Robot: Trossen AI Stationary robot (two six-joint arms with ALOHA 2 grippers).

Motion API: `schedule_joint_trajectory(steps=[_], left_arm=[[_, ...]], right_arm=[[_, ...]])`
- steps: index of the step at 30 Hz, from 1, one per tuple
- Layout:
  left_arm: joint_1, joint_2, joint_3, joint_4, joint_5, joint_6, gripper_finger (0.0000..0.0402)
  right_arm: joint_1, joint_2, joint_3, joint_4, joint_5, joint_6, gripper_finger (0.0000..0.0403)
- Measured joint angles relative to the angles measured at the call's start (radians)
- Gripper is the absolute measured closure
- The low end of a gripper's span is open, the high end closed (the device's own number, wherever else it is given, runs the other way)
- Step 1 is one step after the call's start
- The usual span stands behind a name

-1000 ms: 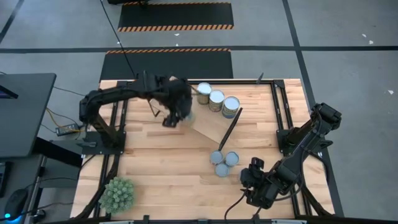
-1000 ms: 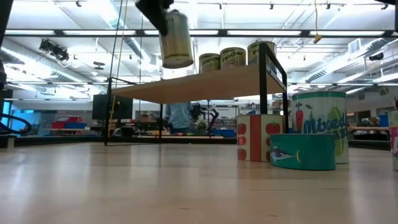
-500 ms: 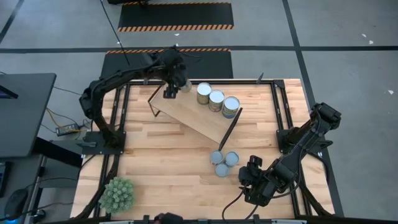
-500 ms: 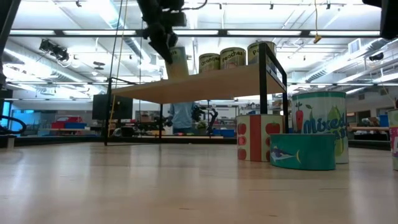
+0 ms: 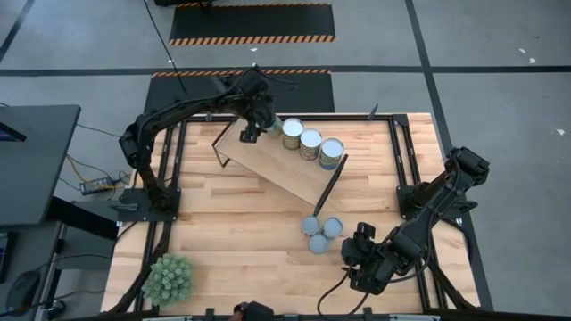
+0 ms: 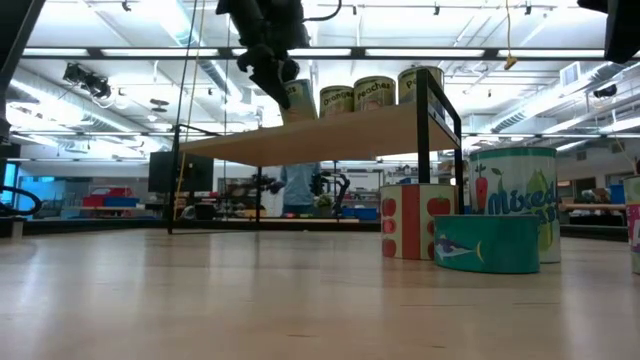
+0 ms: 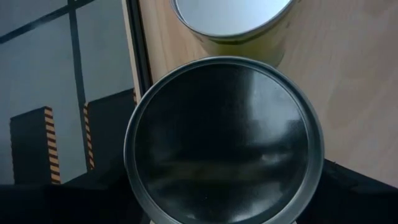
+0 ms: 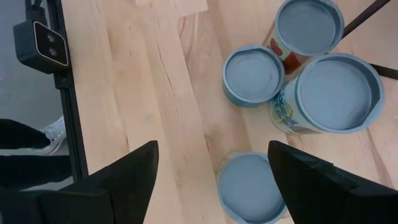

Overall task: Pick and place cans onto a shelf
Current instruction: Put the canned carrots on the shelf

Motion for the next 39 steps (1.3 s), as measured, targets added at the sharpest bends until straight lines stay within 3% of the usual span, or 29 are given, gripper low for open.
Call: schedule_joint_trajectory(steps=[39], left_arm=[[0.009,0.041,0.000,0.002,0.006,-0.066,0.0083]], right_arm=[[-0.020,-0.001,0.000,0.056,-0.002,0.001,0.0094]])
